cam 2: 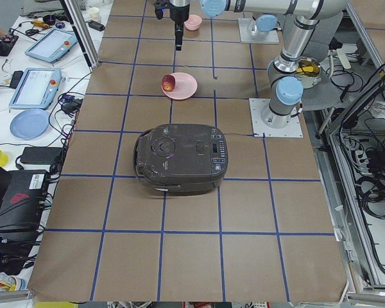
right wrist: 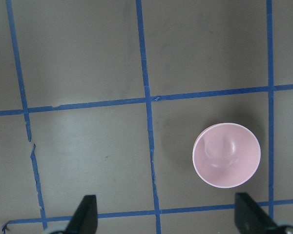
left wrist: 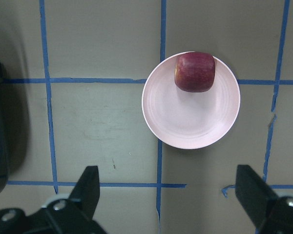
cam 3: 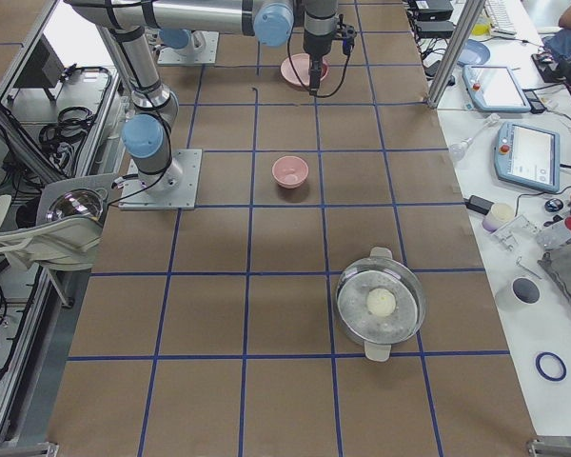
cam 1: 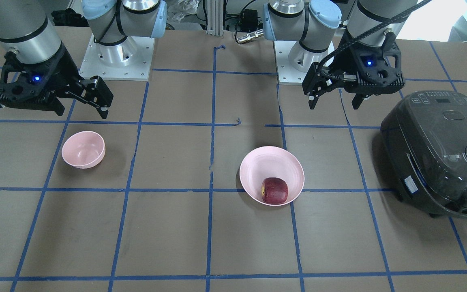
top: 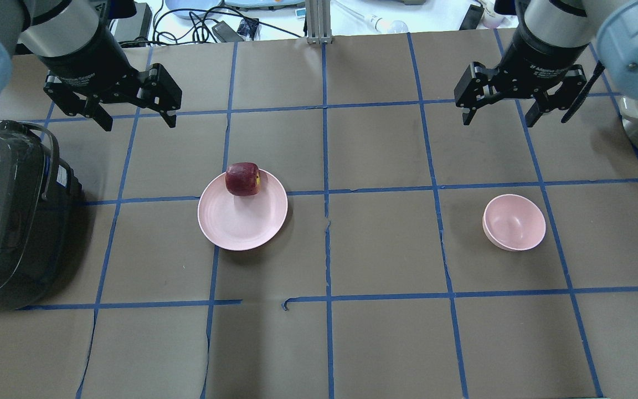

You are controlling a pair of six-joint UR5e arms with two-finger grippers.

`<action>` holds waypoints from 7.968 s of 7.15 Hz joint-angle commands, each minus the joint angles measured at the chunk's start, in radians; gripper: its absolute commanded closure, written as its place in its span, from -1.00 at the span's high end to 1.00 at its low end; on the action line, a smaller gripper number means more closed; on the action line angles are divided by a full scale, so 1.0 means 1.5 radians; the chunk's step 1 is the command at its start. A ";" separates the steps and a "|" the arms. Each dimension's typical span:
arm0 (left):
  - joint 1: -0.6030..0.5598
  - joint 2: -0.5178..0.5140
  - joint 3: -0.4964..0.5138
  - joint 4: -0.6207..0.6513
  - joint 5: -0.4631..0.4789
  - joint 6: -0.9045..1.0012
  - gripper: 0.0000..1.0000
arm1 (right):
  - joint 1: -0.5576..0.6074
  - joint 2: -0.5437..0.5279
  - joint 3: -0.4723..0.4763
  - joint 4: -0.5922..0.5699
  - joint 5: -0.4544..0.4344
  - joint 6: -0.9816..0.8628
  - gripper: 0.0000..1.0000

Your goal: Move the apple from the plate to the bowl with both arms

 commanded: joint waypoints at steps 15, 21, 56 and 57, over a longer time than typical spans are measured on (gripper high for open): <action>-0.001 0.003 0.003 -0.001 -0.003 0.004 1.00 | 0.019 -0.018 0.003 0.044 -0.006 0.062 1.00; -0.021 -0.049 -0.010 0.103 -0.010 0.005 1.00 | 0.006 -0.007 0.004 0.031 -0.016 0.017 1.00; -0.127 -0.176 -0.130 0.346 -0.009 -0.052 -0.35 | -0.039 0.146 0.188 -0.126 0.119 -0.079 1.00; -0.148 -0.174 -0.130 0.347 -0.027 -0.113 -0.35 | -0.043 0.122 0.139 -0.056 0.114 -0.089 1.00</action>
